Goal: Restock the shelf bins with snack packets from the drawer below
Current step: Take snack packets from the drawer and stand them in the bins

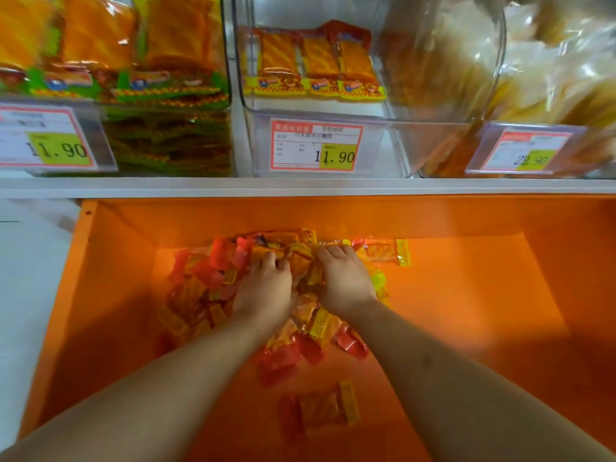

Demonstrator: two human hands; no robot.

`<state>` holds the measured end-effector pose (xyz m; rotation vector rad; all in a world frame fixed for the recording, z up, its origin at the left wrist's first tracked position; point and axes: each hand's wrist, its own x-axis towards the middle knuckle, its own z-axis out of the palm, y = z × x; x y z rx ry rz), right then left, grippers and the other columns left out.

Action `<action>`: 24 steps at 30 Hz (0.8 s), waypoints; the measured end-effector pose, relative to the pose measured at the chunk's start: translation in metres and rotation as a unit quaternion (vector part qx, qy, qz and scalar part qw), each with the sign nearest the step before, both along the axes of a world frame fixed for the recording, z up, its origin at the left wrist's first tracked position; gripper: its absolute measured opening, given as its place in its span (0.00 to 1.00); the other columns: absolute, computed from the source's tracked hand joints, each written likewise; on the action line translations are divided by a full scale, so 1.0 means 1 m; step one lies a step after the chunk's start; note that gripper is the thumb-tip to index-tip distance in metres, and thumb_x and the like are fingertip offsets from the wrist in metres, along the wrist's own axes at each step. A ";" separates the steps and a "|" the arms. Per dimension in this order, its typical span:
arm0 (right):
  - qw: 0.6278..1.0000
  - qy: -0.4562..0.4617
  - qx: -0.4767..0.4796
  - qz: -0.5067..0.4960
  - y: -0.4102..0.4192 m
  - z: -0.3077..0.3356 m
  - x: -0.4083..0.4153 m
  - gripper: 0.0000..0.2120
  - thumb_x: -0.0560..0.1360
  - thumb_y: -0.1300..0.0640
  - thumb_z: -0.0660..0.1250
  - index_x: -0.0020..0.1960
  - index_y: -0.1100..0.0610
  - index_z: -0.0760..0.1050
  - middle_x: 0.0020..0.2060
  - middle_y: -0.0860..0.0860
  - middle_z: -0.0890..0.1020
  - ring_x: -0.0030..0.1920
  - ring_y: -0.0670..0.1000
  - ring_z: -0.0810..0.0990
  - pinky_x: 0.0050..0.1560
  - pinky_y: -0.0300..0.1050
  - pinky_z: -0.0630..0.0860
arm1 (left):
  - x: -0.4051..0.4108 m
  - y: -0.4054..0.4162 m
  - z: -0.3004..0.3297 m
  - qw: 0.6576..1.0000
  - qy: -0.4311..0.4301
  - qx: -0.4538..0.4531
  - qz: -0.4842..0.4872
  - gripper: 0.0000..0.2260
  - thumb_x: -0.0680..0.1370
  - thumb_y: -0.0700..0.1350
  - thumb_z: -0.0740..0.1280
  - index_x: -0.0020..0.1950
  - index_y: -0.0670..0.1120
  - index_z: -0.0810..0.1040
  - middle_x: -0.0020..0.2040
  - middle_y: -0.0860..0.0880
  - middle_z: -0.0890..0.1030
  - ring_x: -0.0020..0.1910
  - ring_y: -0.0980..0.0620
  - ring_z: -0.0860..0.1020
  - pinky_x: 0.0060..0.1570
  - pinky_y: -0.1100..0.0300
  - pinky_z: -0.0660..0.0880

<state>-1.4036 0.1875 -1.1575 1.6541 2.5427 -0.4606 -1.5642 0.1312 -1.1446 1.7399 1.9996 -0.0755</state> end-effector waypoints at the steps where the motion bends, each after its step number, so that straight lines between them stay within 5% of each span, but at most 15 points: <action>1: 1.000 0.012 0.010 0.003 -0.001 0.001 0.000 0.30 0.71 0.50 0.75 0.72 0.53 0.74 0.65 0.52 0.79 0.67 0.59 0.73 0.68 0.53 0.73 | -0.004 -0.001 0.003 1.000 -0.008 -0.001 0.001 0.24 0.80 0.51 0.66 0.75 0.46 0.69 0.73 0.45 0.68 0.71 0.40 0.69 0.63 0.45 0.75; 5: 1.000 0.021 -0.003 0.019 -0.005 0.014 0.006 0.09 0.74 0.55 0.70 0.54 0.52 0.82 0.55 0.52 0.84 0.61 0.59 0.77 0.58 0.50 0.76 | -0.024 -0.012 0.016 0.996 -0.066 0.022 0.051 0.19 0.82 0.46 0.62 0.73 0.48 0.74 0.65 0.45 0.80 0.61 0.42 0.80 0.58 0.48 0.80; 10: 0.993 0.099 -0.052 -0.043 -0.015 0.033 0.012 0.05 0.74 0.59 0.67 0.42 0.50 0.75 0.46 0.48 0.81 0.51 0.54 0.80 0.47 0.50 0.79 | -0.051 -0.035 0.034 0.979 -0.145 0.022 0.142 0.07 0.81 0.43 0.65 0.56 0.49 0.81 0.37 0.50 0.82 0.31 0.52 0.80 0.32 0.59 0.73; 13: 0.964 0.185 -0.142 -0.131 -0.009 0.068 0.005 0.12 0.79 0.58 0.69 0.40 0.54 0.69 0.33 0.49 0.76 0.33 0.50 0.73 0.35 0.47 0.71 | -0.065 -0.041 0.050 0.968 -0.179 0.021 0.173 0.04 0.79 0.42 0.66 0.45 0.48 0.79 0.34 0.49 0.80 0.34 0.46 0.81 0.31 0.54 0.70; 15: 0.922 0.259 -0.230 -0.171 -0.004 0.100 -0.001 0.13 0.82 0.60 0.68 0.41 0.54 0.68 0.34 0.56 0.79 0.34 0.53 0.79 0.31 0.43 0.73 | -0.071 -0.040 0.070 0.961 -0.211 0.027 0.175 0.04 0.78 0.41 0.67 0.46 0.49 0.80 0.37 0.51 0.82 0.39 0.46 0.82 0.32 0.56 0.68; 18: 0.844 0.340 -0.363 -0.200 -0.008 0.159 -0.005 0.09 0.84 0.63 0.64 0.47 0.55 0.67 0.37 0.62 0.84 0.42 0.62 0.87 0.35 0.51 0.84 | -0.072 -0.038 0.110 0.943 -0.275 0.036 0.186 0.12 0.78 0.37 0.69 0.52 0.55 0.78 0.44 0.50 0.85 0.40 0.50 0.82 0.36 0.59 0.75; 24: 0.848 0.342 -0.393 -0.102 -0.033 0.269 0.009 0.08 0.85 0.66 0.59 0.50 0.56 0.66 0.41 0.64 0.86 0.46 0.66 0.87 0.36 0.52 0.85 | -0.079 -0.051 0.210 0.914 -0.367 0.047 0.166 0.13 0.64 0.40 0.68 0.45 0.52 0.84 0.43 0.48 0.88 0.47 0.41 0.84 0.49 0.46 0.79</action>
